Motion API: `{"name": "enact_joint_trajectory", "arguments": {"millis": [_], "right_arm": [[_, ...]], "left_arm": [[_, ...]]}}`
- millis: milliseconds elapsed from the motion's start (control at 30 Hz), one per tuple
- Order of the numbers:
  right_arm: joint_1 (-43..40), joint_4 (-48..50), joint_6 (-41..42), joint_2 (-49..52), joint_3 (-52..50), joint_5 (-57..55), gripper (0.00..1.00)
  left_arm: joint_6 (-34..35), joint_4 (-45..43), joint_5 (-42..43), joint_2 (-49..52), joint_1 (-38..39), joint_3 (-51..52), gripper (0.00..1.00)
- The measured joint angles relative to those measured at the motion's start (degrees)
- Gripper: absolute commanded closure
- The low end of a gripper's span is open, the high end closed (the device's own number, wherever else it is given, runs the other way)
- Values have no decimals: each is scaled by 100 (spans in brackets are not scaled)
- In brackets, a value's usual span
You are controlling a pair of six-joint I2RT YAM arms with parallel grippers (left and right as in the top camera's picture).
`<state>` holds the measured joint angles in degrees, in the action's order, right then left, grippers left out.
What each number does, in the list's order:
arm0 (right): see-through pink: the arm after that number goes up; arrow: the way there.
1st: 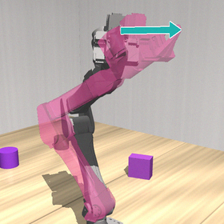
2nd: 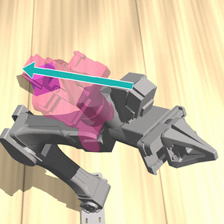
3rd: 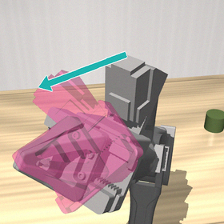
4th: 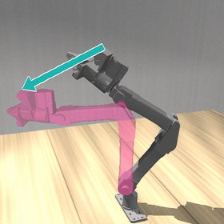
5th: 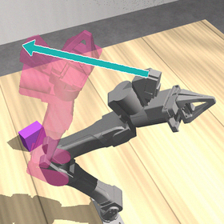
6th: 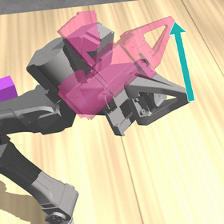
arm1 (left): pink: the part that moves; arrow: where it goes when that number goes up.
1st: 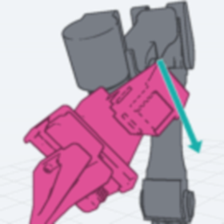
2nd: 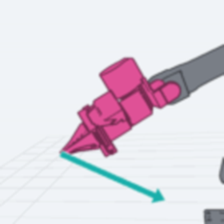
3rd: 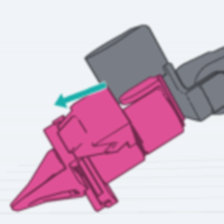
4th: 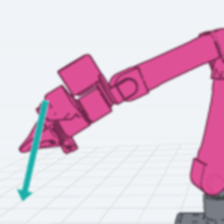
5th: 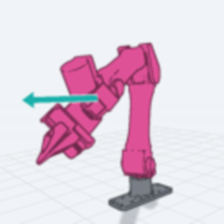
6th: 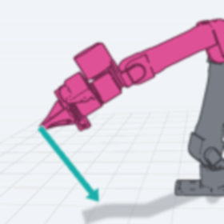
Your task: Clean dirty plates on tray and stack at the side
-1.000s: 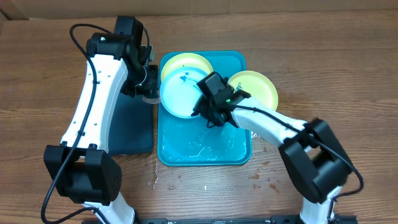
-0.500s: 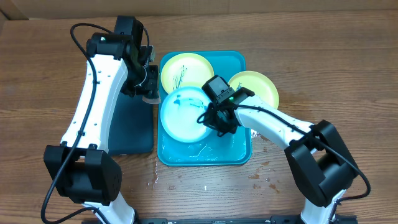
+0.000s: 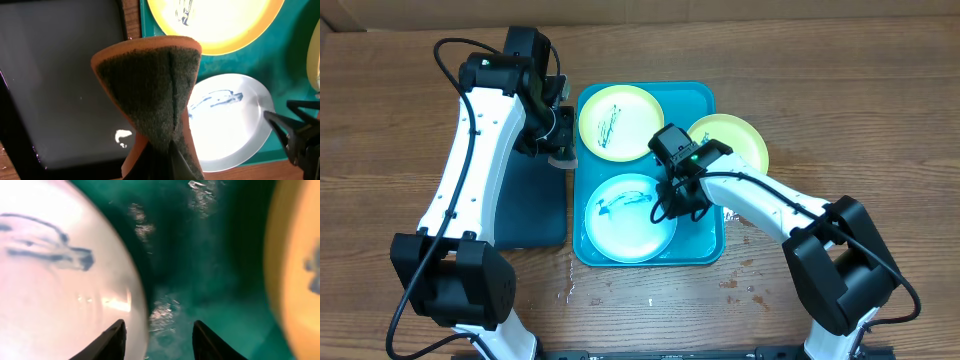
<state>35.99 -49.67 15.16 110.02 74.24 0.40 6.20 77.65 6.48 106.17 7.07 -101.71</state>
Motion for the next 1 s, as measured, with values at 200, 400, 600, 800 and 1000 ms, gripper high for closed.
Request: {"name": "enact_joint_trajectory", "arguments": {"millis": [200, 400, 600, 800, 1000], "right_arm": [[-304, -374, 1303, 0, -4, 710, 63], [-192, 59, 2761, -20, -468, 1445, 71], [138, 579, 3609, -184, -938, 1740, 96], [4, 584, 2481, -197, -857, 1661, 96], [-170, 428, 396, -197, -382, 621, 83]], "left_arm": [[-24, 35, 17, 0, 0, 0, 96], [-26, 31, 24, 0, 0, 0, 96], [-26, 33, 26, 0, 0, 0, 96], [-46, 33, 35, 0, 0, 0, 96], [-48, 31, 39, 0, 0, 0, 96]]}}
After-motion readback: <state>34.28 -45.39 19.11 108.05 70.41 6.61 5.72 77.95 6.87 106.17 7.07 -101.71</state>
